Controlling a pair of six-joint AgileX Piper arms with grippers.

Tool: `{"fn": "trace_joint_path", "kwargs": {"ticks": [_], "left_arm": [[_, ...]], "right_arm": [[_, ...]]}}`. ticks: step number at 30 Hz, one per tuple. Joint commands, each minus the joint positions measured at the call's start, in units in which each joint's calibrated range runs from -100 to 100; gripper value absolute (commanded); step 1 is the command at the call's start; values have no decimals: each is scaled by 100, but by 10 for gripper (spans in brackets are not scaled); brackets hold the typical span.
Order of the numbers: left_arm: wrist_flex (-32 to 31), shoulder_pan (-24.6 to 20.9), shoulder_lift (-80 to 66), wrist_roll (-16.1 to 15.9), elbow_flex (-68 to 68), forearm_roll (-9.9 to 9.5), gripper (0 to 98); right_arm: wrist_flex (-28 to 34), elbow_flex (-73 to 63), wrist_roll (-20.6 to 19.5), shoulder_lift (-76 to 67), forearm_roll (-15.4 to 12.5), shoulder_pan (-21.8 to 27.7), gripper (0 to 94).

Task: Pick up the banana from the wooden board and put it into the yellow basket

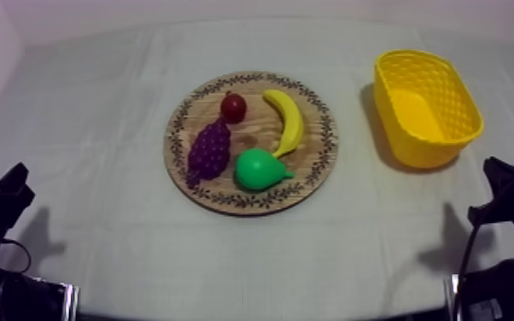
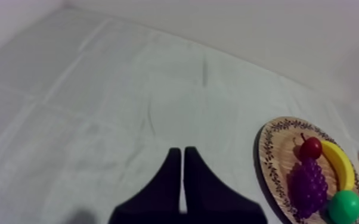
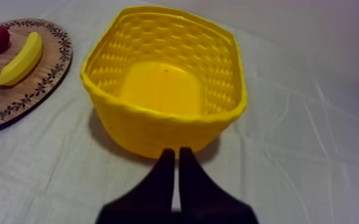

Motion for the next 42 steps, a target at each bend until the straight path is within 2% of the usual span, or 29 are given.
{"fn": "trace_joint_path", "kwargs": {"ticks": [1, 20, 24, 26, 29, 32, 35, 39, 42], "left_arm": [[-2, -1, -3, 0, 3, -1, 1], [-2, -1, -3, 0, 3, -1, 1], [-2, -1, -3, 0, 3, -1, 1], [-2, -1, -3, 0, 3, -1, 1], [-2, -1, -3, 0, 3, -1, 1], [-2, -1, -3, 0, 3, -1, 1], [-2, -1, -3, 0, 3, -1, 1], [-2, -1, -3, 0, 3, -1, 1], [-2, -1, -3, 0, 3, -1, 1]], "right_arm": [[3, 3, -1, -4, -3, 2, 6], [3, 3, -1, -4, -3, 2, 6], [292, -72, -129, -4, 9, 21, 6], [287, -76, 67, 12, -60, 89, 5], [179, -256, 539, 296, -367, 248, 5], [383, -1222, 778, 1233, -601, 368, 5], [826, -2764, 773, 2473, -707, 385, 5], [1389, -4990, 443, 4043, -608, 162, 5], [1632, -6450, 29, 5054, -346, -205, 5]]}}
